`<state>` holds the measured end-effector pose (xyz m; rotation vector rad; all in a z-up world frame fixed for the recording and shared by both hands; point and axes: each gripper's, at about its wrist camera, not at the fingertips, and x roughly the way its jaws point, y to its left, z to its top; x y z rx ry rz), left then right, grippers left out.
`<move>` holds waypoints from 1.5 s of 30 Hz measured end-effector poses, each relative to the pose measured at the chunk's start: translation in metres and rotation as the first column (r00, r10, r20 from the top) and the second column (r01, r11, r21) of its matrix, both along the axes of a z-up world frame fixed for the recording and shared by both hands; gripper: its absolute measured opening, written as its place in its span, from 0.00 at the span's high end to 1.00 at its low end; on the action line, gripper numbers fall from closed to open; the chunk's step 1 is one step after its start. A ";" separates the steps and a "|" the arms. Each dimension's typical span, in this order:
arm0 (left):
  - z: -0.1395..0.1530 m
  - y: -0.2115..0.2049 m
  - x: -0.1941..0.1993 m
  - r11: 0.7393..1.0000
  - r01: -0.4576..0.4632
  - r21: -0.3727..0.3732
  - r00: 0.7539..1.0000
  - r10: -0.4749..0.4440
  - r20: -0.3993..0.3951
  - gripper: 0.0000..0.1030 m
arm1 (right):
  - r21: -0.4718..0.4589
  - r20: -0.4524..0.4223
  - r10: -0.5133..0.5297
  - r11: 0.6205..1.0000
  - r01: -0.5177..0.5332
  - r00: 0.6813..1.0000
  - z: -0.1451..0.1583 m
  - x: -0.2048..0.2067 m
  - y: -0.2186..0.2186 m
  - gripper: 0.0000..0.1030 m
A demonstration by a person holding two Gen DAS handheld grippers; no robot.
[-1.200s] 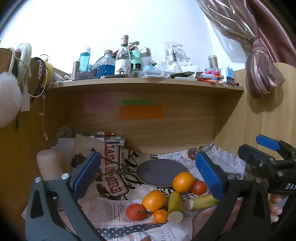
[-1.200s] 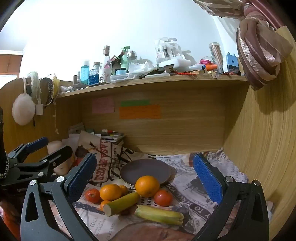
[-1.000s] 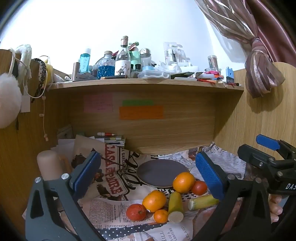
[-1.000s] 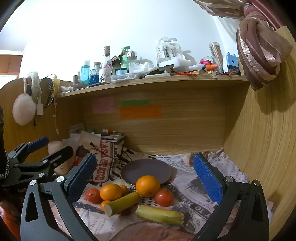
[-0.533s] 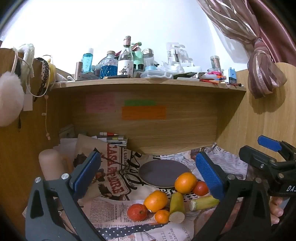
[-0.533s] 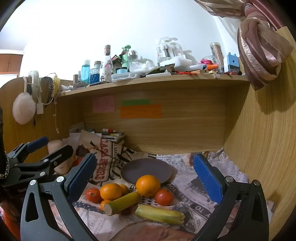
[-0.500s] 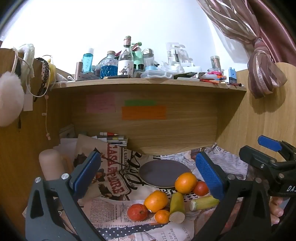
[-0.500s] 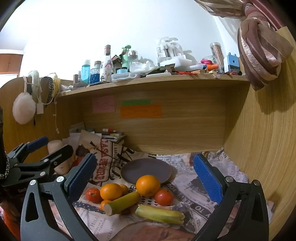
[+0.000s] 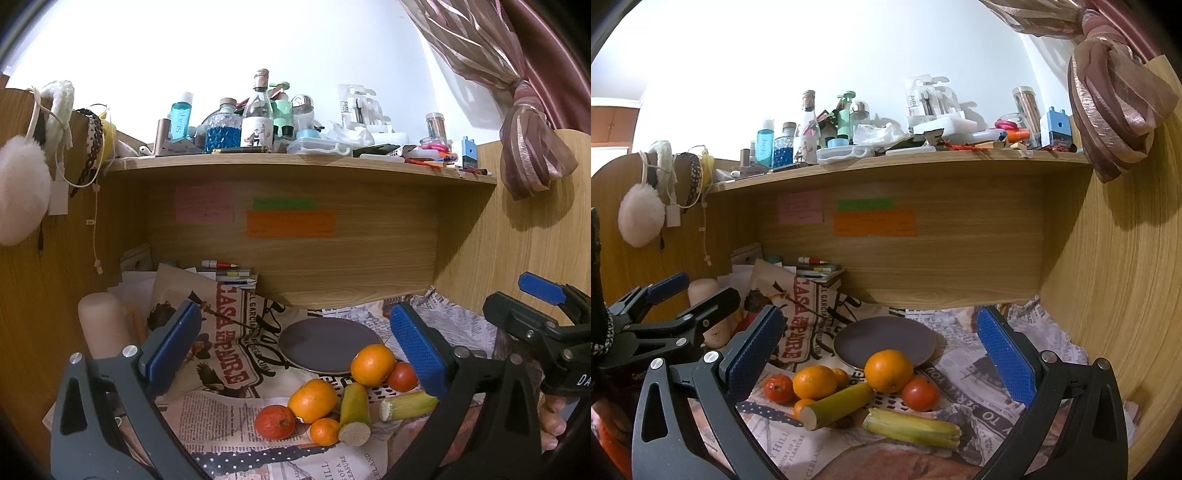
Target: Organize fruits
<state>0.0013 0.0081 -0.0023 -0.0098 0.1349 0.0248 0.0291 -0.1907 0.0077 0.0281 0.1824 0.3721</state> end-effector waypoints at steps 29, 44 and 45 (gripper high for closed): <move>0.000 0.001 0.000 1.000 -0.002 -0.007 1.000 0.002 0.004 0.00 | 0.002 0.008 0.000 1.000 0.000 1.000 0.001 -0.005 0.001 0.00; 0.001 0.000 0.000 1.000 0.000 -0.008 1.000 0.000 0.003 0.00 | 0.001 0.009 0.001 1.000 -0.001 1.000 0.002 -0.007 0.001 0.00; 0.001 0.000 0.000 1.000 0.000 -0.008 1.000 0.000 0.003 0.00 | 0.000 0.009 0.001 1.000 -0.001 1.000 0.002 -0.007 0.002 0.00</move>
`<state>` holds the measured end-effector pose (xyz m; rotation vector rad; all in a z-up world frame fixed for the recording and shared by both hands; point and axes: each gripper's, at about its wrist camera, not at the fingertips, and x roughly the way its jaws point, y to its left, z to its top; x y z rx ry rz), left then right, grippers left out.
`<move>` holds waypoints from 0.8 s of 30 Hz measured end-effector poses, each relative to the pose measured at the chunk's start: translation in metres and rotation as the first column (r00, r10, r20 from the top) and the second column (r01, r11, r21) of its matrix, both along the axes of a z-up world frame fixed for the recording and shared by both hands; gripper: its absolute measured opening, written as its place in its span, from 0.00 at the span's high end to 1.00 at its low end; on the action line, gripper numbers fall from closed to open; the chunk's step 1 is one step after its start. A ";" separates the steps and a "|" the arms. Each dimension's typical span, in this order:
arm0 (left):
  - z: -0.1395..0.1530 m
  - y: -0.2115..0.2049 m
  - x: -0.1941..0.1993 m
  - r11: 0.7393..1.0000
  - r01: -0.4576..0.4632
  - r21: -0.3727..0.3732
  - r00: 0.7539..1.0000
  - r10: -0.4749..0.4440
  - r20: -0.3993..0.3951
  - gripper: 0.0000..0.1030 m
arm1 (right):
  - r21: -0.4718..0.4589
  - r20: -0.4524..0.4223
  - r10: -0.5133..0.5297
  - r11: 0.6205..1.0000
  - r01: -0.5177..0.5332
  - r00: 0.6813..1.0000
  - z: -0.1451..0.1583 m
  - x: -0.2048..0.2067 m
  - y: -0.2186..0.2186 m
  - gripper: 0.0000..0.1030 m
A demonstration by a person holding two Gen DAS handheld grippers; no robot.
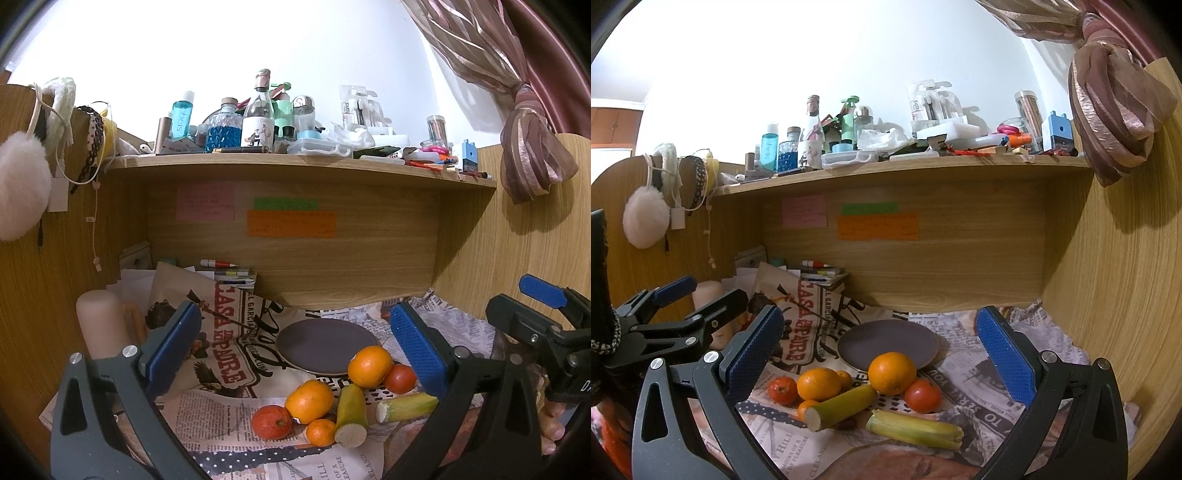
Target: Organize fruits
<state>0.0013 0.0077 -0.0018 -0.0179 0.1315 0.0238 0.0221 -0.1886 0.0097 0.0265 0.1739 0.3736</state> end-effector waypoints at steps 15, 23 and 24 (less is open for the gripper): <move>-0.018 0.007 0.019 1.000 0.014 -0.017 0.998 -0.015 -0.067 0.04 | -0.040 -0.059 0.032 0.999 -0.035 0.998 -0.017 0.024 0.007 0.00; -0.052 0.018 0.059 0.999 0.039 -0.021 0.968 -0.043 -0.246 0.27 | -0.109 -0.196 0.033 0.993 -0.055 0.980 -0.049 0.062 0.004 0.18; -0.056 0.019 0.064 0.999 0.039 -0.021 0.964 -0.043 -0.264 0.29 | -0.114 -0.219 0.036 0.992 -0.062 0.975 -0.054 0.068 0.003 0.22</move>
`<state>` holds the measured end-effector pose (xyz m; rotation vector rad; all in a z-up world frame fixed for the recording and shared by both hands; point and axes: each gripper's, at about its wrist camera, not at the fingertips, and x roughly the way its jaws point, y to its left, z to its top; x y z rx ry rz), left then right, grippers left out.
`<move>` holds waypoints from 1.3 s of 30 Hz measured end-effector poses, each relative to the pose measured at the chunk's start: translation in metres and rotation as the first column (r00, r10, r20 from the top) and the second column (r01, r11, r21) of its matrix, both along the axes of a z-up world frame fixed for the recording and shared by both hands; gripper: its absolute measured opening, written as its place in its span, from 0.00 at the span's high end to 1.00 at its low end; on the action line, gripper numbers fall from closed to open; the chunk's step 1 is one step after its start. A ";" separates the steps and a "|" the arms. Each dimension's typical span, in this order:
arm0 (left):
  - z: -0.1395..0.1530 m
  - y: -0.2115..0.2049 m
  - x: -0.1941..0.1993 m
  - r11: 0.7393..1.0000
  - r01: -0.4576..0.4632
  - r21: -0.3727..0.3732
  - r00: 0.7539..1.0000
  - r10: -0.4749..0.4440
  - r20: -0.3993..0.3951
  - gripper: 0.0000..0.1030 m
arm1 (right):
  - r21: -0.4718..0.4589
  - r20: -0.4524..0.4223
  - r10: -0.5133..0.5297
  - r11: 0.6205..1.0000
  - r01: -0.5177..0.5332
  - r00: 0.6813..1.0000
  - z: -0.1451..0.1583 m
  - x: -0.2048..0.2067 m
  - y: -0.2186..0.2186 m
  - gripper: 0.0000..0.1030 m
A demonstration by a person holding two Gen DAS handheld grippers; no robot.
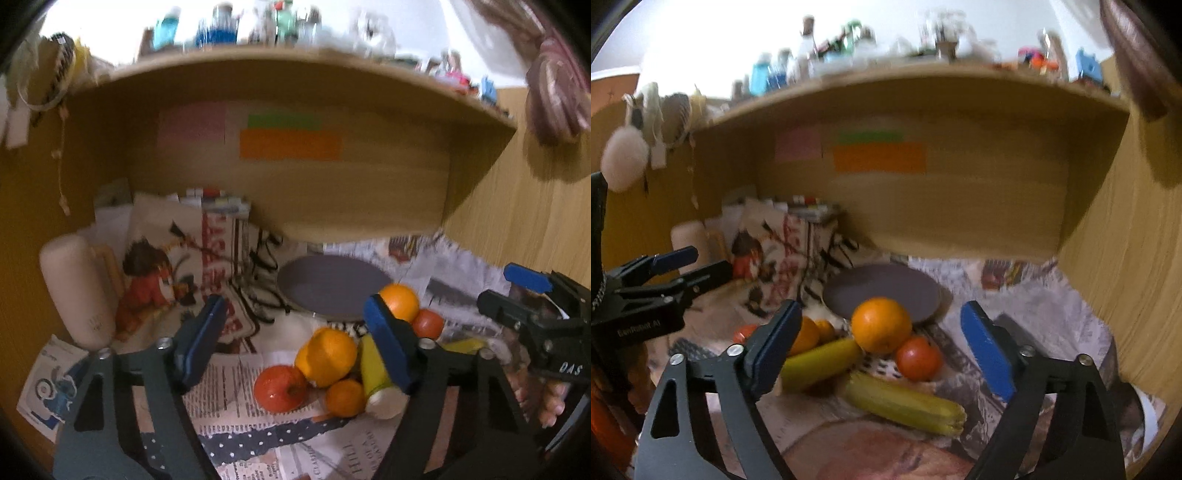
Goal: Organize fruits
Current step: 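Grasp a large orange with the left tool while the right tool grasps another orange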
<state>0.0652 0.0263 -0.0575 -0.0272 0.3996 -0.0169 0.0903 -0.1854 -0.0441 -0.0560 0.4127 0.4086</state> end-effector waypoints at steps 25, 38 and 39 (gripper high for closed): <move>-0.049 -0.009 0.081 0.985 0.170 -0.042 0.934 -0.175 -0.311 0.31 | -0.066 -0.277 0.104 0.990 -0.127 0.955 -0.032 0.085 0.015 0.31; -0.066 -0.012 0.097 0.973 0.218 -0.074 0.896 -0.229 -0.379 0.36 | -0.076 -0.338 0.131 0.983 -0.166 0.932 -0.044 0.103 0.031 0.31; -0.066 -0.013 0.097 0.972 0.224 -0.074 0.896 -0.235 -0.377 0.41 | -0.075 -0.345 0.134 0.983 -0.170 0.929 -0.046 0.105 0.032 0.31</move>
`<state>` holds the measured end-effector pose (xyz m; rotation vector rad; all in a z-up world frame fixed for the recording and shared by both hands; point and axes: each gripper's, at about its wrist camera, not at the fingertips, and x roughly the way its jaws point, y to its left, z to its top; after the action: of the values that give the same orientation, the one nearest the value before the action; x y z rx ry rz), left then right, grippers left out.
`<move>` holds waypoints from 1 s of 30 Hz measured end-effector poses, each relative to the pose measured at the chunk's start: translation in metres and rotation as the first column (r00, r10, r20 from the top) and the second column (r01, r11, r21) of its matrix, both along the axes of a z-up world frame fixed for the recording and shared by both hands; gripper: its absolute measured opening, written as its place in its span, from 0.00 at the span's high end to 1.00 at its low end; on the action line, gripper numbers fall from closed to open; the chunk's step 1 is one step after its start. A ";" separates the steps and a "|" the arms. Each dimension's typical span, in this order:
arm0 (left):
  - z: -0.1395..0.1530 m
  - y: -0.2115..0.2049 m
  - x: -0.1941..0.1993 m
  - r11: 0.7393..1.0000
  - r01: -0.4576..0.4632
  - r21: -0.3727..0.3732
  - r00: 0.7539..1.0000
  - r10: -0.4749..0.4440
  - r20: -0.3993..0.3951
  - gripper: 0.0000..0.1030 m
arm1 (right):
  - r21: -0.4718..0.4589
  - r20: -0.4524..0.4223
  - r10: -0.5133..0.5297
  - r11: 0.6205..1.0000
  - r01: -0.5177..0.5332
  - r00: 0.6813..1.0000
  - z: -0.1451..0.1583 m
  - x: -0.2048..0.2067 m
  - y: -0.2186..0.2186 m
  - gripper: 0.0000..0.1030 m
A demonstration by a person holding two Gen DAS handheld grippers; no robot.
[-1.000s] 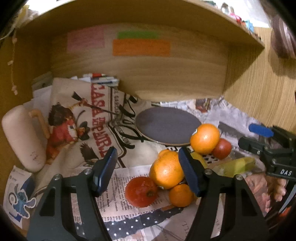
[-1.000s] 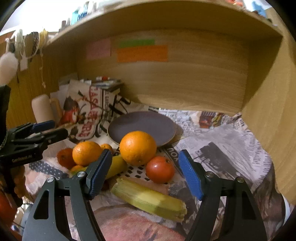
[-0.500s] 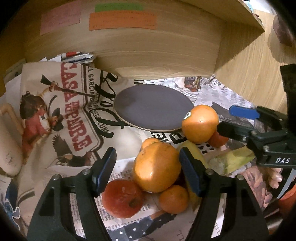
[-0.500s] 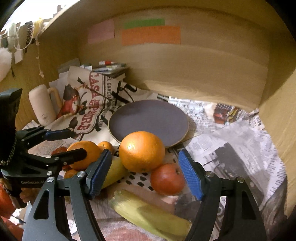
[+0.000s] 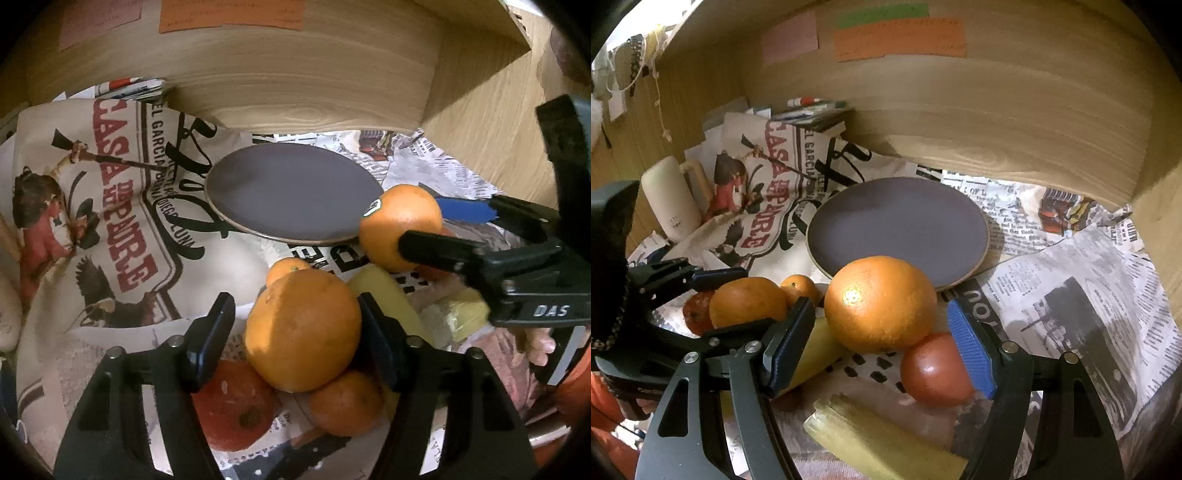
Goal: Organize fruits
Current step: 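Grasp a large orange with the left tool while the right tool grasps another orange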
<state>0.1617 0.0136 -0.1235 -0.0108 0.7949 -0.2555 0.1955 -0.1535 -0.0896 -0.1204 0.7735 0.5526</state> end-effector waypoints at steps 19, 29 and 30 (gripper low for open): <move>0.022 0.001 -0.006 0.999 -0.021 0.024 0.996 0.019 0.085 0.43 | 0.003 0.001 -0.016 1.000 0.016 1.000 0.003 0.002 0.002 0.36; 0.057 0.010 -0.001 0.997 -0.063 0.043 0.982 0.054 0.180 0.43 | 0.030 0.099 -0.067 0.997 0.064 0.993 0.038 -0.003 -0.010 0.36; 0.060 0.012 0.000 0.997 -0.065 0.040 0.981 0.057 0.186 0.43 | 0.032 0.113 -0.071 0.997 0.067 0.991 0.042 -0.003 -0.011 0.36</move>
<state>0.1619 0.0251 -0.0633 0.0311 0.6142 -0.1771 0.1925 -0.1649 -0.0473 -0.0982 0.6563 0.4865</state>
